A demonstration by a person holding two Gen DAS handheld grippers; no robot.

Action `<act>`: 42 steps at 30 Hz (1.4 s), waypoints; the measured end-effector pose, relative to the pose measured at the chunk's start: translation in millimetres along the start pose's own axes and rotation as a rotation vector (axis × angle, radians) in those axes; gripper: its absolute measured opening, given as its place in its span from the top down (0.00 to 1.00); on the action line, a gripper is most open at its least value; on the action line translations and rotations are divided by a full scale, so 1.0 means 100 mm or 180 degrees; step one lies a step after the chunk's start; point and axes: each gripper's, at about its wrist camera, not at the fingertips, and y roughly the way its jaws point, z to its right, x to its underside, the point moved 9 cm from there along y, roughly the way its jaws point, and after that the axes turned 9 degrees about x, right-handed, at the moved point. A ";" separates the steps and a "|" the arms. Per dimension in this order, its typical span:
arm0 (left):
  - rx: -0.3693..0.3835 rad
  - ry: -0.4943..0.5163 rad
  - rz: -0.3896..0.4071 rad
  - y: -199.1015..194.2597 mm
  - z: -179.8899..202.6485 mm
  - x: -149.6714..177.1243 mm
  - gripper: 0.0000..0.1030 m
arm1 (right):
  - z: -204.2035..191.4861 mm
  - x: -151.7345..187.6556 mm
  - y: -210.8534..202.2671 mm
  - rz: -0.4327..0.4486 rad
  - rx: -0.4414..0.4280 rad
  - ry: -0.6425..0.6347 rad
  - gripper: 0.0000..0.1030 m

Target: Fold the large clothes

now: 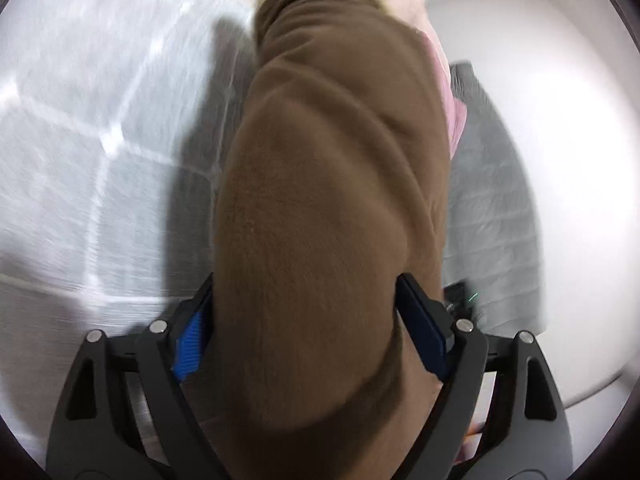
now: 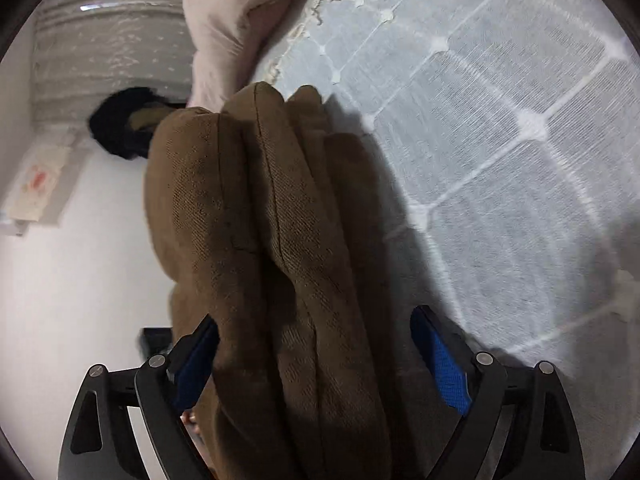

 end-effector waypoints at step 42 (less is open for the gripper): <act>-0.2199 0.1538 0.1029 -4.26 -0.33 -0.06 0.34 | -3.67 2.32 2.26 -0.0581 -0.0778 -0.1083 0.43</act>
